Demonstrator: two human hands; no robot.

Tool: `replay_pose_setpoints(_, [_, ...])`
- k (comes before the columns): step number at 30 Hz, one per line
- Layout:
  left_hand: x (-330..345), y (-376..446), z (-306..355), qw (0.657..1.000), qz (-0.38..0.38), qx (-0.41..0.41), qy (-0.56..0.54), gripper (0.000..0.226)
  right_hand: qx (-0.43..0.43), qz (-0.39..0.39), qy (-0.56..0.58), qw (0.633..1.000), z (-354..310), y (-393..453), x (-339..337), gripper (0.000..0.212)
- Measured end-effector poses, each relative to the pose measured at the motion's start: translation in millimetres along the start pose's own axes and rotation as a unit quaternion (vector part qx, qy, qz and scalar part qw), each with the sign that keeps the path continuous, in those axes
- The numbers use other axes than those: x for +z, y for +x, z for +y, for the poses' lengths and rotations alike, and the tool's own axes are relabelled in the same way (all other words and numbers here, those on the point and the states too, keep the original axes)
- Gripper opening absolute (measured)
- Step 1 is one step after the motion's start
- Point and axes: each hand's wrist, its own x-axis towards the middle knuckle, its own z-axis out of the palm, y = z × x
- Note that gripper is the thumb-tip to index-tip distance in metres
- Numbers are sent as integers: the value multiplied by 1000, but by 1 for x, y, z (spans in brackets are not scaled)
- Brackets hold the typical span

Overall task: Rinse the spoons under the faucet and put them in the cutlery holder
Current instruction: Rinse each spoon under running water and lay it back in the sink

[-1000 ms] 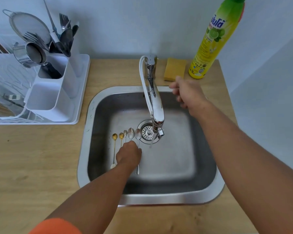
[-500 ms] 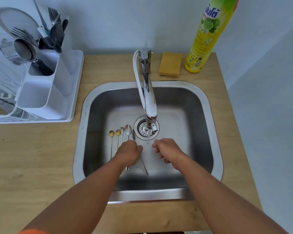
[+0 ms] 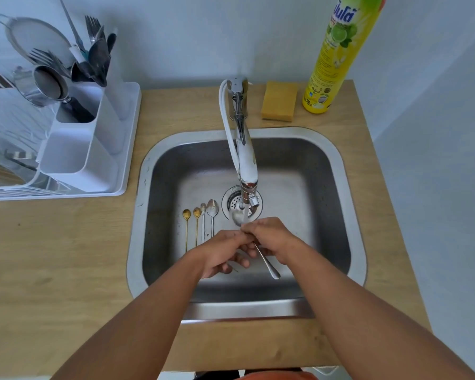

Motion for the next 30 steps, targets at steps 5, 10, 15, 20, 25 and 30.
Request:
replay_pose_setpoints(5, [0, 1, 6, 998, 43, -21, 44, 40, -35, 65, -33, 997, 7, 2, -9, 21])
replay_pose_setpoints(10, [7, 11, 14, 979, 174, 100, 43, 25, -66, 96, -77, 990, 16, 0, -8, 29])
replay_pose_setpoints(15, [16, 21, 14, 945, 280, 167, 20, 21, -92, 99, -119, 984, 17, -3, -2, 23])
replay_pose_setpoints(20, [22, 23, 16, 933, 325, 155, 6, 34, -106, 121, -129, 978, 18, -2, -4, 27])
replay_pose_setpoints(25, [22, 20, 14, 947, 279, 150, -54, 22, -113, 129, -121, 978, 16, -1, -9, 26])
replay_pose_setpoints(30, [23, 19, 8, 945, 256, 157, -127, 7, -122, 108, -88, 983, 17, 3, -10, 17])
